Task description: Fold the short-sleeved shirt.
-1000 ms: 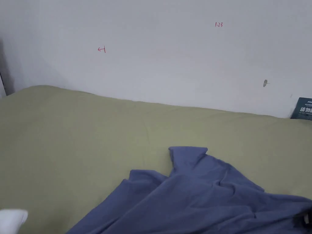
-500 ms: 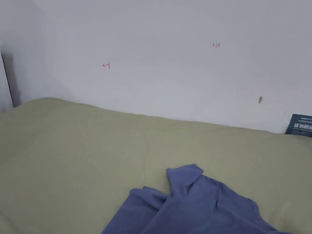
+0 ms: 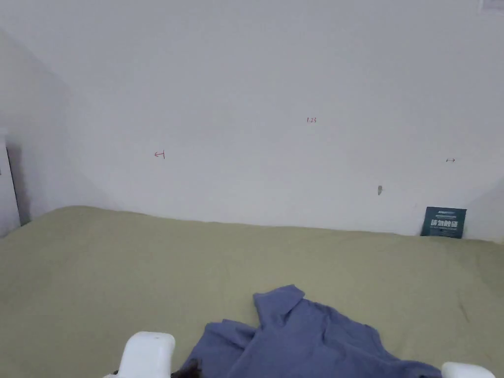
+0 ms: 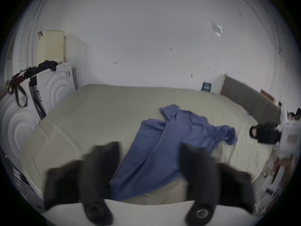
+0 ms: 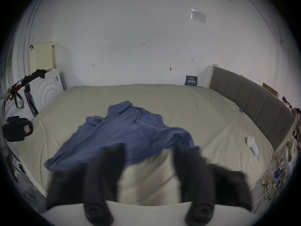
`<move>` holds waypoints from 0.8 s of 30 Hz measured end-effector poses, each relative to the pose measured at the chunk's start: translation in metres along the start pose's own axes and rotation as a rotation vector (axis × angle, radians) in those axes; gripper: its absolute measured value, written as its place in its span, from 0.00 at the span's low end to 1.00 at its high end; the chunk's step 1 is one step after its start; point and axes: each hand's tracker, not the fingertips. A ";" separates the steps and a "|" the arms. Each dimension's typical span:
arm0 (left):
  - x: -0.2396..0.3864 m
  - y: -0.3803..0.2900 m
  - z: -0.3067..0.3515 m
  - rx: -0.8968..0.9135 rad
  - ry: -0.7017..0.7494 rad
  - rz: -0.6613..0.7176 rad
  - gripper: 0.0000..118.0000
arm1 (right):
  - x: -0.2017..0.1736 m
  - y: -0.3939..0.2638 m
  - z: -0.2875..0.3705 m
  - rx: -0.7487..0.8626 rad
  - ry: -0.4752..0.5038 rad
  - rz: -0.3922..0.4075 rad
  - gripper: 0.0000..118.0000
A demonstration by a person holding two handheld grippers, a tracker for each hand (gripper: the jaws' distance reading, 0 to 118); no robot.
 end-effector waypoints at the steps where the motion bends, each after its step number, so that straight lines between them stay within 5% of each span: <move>1: 0.003 -0.010 0.006 -0.016 0.010 0.001 0.00 | -0.005 -0.010 0.007 -0.004 -0.023 -0.016 0.02; 13: -0.055 -0.086 0.061 -0.158 0.091 0.053 0.00 | -0.025 -0.054 0.032 -0.022 0.056 -0.002 0.01; 17: -0.088 -0.062 0.029 -0.243 0.039 0.040 0.31 | -0.023 -0.043 0.026 0.021 0.094 -0.027 0.01; 18: -0.094 -0.058 0.014 -0.290 0.038 0.026 0.31 | -0.023 -0.041 0.023 0.020 0.099 -0.026 0.01; 19: -0.102 -0.058 0.000 -0.327 0.023 0.027 0.59 | -0.022 -0.038 0.022 0.024 0.106 -0.030 0.01; 20: -0.108 -0.058 -0.015 -0.396 -0.011 0.049 0.72 | -0.021 -0.036 0.020 0.018 0.129 -0.045 0.01; 24: -0.117 -0.066 -0.056 -0.440 0.034 0.051 0.75 | -0.015 -0.032 0.011 -0.004 0.150 -0.075 0.01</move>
